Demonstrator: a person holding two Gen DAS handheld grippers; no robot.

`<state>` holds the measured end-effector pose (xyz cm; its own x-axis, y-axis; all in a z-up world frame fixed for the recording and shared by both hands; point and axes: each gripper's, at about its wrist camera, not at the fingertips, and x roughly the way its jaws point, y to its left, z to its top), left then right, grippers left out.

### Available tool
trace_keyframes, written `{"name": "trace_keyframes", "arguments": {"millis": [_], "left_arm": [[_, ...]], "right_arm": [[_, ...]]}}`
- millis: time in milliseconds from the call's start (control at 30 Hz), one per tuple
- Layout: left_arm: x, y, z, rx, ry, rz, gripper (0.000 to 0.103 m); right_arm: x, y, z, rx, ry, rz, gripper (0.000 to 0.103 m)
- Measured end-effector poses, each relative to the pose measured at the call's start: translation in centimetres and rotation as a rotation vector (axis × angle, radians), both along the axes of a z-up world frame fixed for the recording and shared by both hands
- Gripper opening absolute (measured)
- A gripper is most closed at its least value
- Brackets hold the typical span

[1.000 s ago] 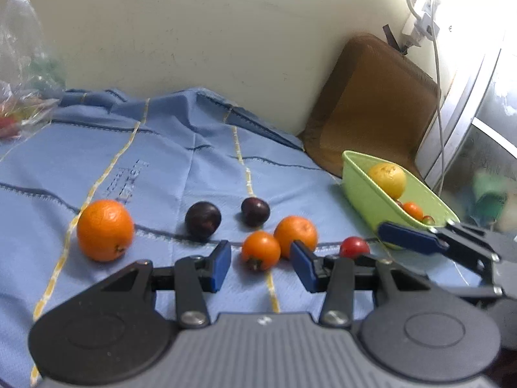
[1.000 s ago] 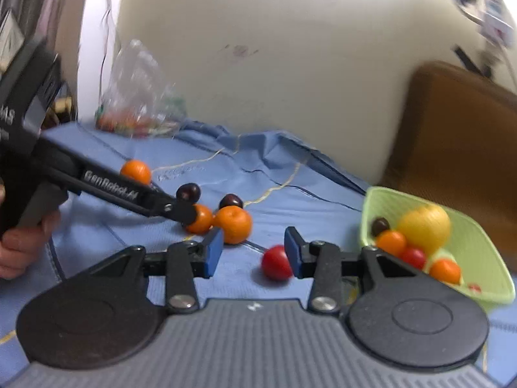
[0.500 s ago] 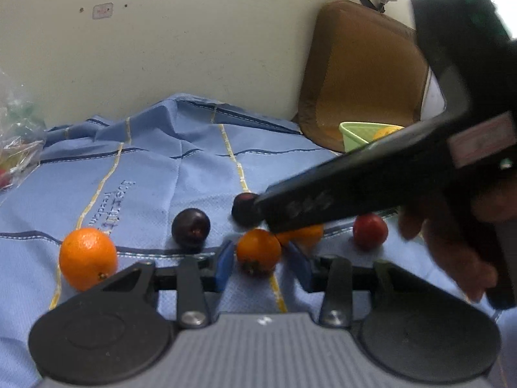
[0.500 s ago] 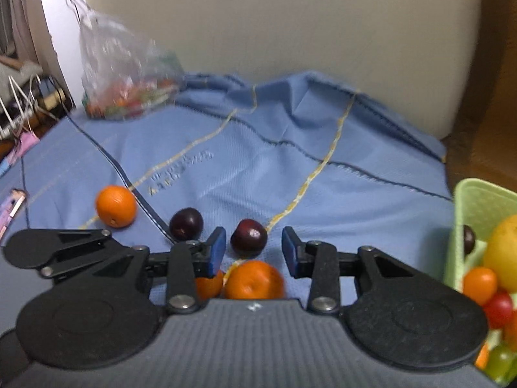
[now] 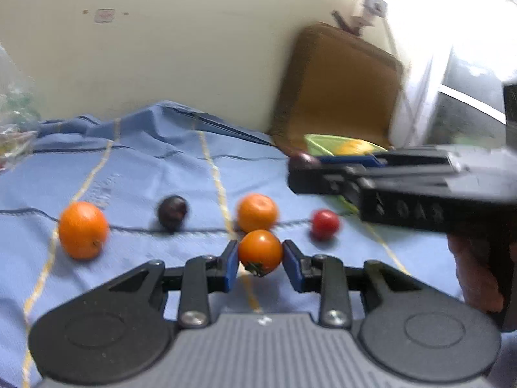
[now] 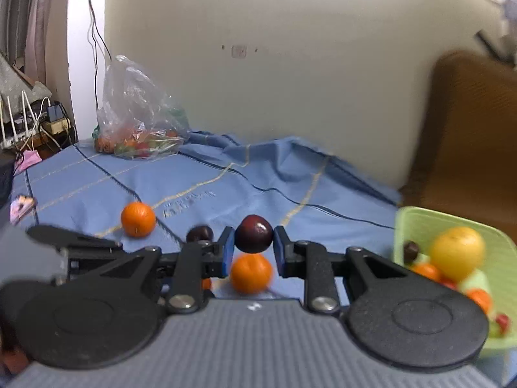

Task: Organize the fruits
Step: 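Grasp an orange tomato with the left gripper while the right gripper grasps a dark plum, then lower the orange tomato and plum into the green basket and release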

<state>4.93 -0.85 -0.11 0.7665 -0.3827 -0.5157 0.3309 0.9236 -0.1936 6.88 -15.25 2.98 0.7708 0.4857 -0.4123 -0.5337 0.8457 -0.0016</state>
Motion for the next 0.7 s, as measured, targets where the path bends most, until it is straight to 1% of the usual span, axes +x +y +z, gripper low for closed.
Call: {"name": "trace_keyframes", "arguments": {"millis": [100,233,300,400,500,567,633,700], "left_arm": [[-0.9,-1.6,-0.1,-0.006,0.023,-0.066,0.029],[-1.7,-4.5,-0.4,0.048,0.032,-0.128,0.029],[-1.8,-5.4,-0.5,0.049,0.043,-0.144,0.029],[-1.9,-6.6,-0.5,0.082,0.038,-0.144,0.03],[-1.2,-7.2,-0.2,0.078,0.055,-0.159,0.03],[-0.8,-8.0,0.3,0.074,0.058,-0.167,0.03],[-0.1,-8.7,1.1,0.072,0.045,-0.17,0.03],[1.1,-9.4,2.4,0.052,0.034,-0.175,0.03]], "right_arm": [[-2.3,-1.8,-1.2,-0.003,0.006,-0.024,0.029],[-3.9,-4.3,-2.4,0.014,0.029,-0.071,0.029],[-4.4,-5.6,-2.7,0.032,0.041,-0.101,0.029],[-4.9,-6.9,-3.4,0.044,0.068,-0.147,0.029],[-5.0,-8.3,-4.6,0.054,0.132,-0.175,0.029],[-5.0,-9.1,-5.1,0.083,0.159,-0.176,0.029],[-5.2,-9.7,-4.9,0.111,0.152,-0.183,0.029],[-5.5,-10.4,-4.0,0.135,0.093,-0.202,0.029]]}}
